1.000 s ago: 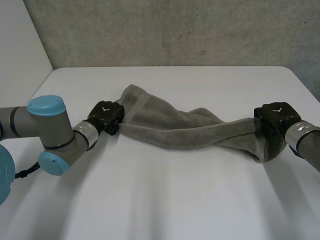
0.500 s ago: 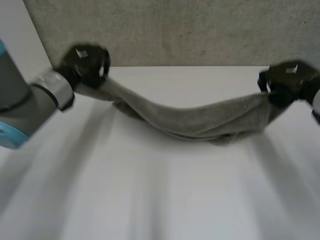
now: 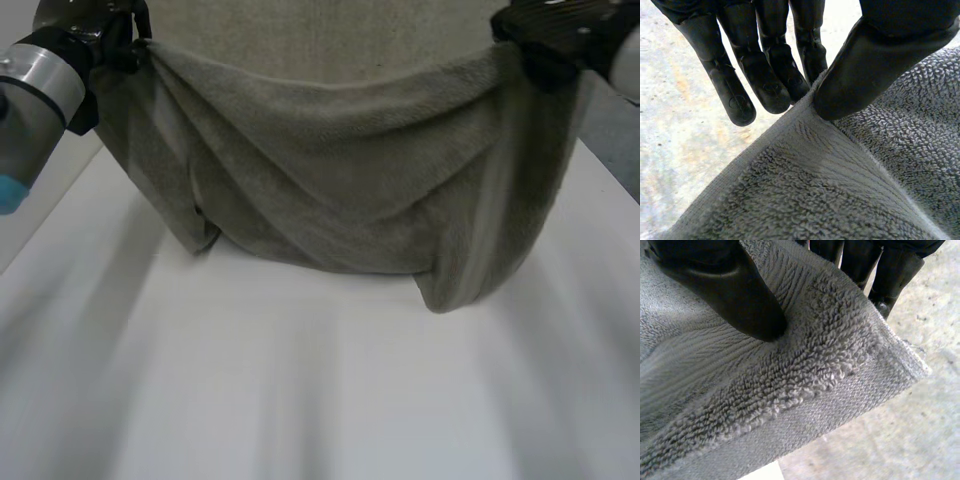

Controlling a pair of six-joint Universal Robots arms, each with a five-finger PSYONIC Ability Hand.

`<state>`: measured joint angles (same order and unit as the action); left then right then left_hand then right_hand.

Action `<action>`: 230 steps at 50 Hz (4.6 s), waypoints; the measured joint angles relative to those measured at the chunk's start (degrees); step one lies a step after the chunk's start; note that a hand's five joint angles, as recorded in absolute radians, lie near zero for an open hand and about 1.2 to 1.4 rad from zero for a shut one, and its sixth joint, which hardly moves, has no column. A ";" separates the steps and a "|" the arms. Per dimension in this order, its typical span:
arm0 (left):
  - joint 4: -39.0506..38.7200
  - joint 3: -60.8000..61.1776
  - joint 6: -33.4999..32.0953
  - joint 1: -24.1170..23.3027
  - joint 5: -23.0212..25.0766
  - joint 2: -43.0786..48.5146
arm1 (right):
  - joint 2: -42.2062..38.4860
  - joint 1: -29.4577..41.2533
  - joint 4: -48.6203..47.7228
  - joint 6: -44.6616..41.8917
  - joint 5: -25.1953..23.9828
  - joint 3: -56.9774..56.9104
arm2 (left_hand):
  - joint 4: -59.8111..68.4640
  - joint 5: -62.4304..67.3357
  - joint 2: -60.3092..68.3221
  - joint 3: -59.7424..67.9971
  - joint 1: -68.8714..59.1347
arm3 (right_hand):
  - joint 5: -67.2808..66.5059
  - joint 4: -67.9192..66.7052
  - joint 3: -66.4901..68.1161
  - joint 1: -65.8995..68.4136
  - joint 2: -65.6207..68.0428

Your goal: Fold the towel.

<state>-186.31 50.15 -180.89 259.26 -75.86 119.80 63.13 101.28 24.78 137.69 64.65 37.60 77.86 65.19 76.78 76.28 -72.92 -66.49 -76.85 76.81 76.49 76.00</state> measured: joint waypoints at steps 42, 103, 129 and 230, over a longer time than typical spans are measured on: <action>-18.32 23.25 -2.22 4.27 15.73 7.21 | -19.44 5.96 1.66 -6.95 6.28 9.39 | 0.02 0.08 0.22 0.32 -0.21 | -0.27 -0.04 0.00 0.04 0.52; -10.41 48.54 -1.14 8.39 15.47 -32.42 | 24.87 -12.96 -6.10 1.15 -3.47 38.05 | 0.02 1.39 0.57 0.53 -0.22 | -0.96 -0.05 0.00 0.04 0.53; -9.66 0.83 0.66 2.75 -1.89 -8.56 | 3.16 -1.53 -20.66 13.20 12.11 -1.55 | 0.26 1.39 0.58 0.56 -0.23 | -1.41 -0.05 0.00 0.04 0.82; -12.47 33.09 2.17 12.49 17.19 2.23 | -17.79 2.62 -13.37 -6.15 8.77 17.13 | -33.98 -32.31 -33.33 -32.05 32.18 | 59.61 57.62 -58.00 -58.07 -58.59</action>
<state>-198.78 83.23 -178.73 271.75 -58.66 122.03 45.34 103.91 11.42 131.53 73.42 54.74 43.88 32.88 43.45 44.23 -40.74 -6.88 -19.24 18.81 18.42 17.41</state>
